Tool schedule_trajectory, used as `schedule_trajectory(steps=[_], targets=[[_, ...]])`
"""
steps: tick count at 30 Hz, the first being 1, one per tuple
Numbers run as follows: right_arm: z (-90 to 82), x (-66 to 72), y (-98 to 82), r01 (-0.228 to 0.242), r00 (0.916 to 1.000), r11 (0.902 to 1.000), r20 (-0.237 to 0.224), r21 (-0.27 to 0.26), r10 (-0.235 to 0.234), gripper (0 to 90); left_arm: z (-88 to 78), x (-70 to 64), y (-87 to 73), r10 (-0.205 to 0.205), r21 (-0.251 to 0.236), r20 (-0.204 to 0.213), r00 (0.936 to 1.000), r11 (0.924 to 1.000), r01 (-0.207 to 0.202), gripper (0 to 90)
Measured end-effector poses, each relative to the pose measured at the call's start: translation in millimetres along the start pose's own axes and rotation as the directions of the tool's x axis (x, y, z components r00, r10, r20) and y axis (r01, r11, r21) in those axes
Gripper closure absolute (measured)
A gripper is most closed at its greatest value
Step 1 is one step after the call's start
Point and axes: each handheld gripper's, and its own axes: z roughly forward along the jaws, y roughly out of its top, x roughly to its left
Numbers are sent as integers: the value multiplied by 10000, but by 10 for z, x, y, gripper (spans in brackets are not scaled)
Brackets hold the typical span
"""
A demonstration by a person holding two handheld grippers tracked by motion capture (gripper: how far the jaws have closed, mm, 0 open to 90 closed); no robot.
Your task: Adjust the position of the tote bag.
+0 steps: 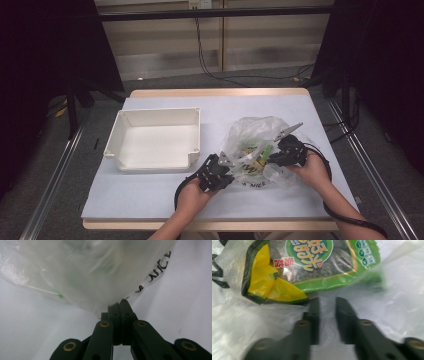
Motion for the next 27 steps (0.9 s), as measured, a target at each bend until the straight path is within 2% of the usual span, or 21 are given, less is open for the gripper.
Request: schedule_trajectory(steps=[2, 8, 9, 12, 14, 19, 20, 27], targets=[[-16, -6, -1, -30, 9999, 10000, -120, -26, 30, 889, -1, 4, -2, 36, 17, 12, 10000, 10000, -36, 900], [-120, -26, 17, -67, 9997, 9998, -239, -167, 63, 900, -4, 9, 1, 22, 94, -28, 10000, 10000, -22, 900], [-158, -30, 23, -157, 9994, 9996, -304, -213, 151, 900, 5, 9, -5, -33, -7, 6, 10000, 10000, 33, 900], [-266, -75, 27, -166, 9995, 9977, -265, -661, 148, 900, -1, 13, -6, -21, 30, -22, 10000, 10000, 21, 900], [-368, -127, 14, -434, 9986, 9939, -361, -1017, 399, 900, 2, 17, -8, -78, -2, -24, 10000, 10000, 78, 900], [-582, -265, -62, -858, 9961, 9868, -342, -1374, 819, 900, 6, 23, -9, -64, 77, -103, 9999, 9999, 65, 900], [-607, -295, -79, -803, 9966, 9854, -327, -1499, 762, 900, 11, 25, -12, -70, 63, -102, 9999, 10000, 70, 900], [-753, -493, -252, -1366, 9904, 9711, -65, -1956, 1380, 900, 27, 28, -14, -43, 169, -131, 9999, 9998, 46, 900]])
